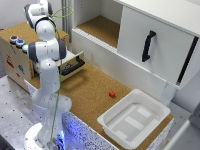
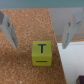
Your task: Grasp the yellow block and rotate it right
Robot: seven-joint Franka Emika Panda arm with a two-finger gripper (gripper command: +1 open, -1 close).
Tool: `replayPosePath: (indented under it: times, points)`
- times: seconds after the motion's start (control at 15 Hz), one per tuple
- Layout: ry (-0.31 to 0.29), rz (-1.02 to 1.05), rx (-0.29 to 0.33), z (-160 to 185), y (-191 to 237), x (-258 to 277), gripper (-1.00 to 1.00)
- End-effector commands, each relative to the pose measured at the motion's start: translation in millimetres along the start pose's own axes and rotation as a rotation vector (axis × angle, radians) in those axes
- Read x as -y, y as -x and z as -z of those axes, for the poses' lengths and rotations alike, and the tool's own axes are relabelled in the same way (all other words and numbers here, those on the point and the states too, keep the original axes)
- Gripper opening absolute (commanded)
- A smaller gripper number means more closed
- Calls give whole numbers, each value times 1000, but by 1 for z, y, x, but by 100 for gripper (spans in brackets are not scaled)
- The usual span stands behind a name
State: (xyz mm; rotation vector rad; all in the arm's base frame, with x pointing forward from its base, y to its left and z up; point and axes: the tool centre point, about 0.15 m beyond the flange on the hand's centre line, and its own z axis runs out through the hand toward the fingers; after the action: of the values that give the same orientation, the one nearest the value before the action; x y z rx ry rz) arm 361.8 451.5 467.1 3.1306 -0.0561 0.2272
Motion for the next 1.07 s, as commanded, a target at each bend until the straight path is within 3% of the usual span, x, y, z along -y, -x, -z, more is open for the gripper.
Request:
replayPosePath:
  times: [0.0,0.2,0.33,0.6,0.93,1.0]
  points:
    - [-27,209,1,19,14,-1,100]
    - [-56,391,9,22,8,5,100]
    - [-63,521,72,19,-1,10,100]
    - [-127,848,102,30,-7,20,100]
    - [-136,1225,147,23,1,8,100]
    - [-114,1321,162,19,3,3,100]
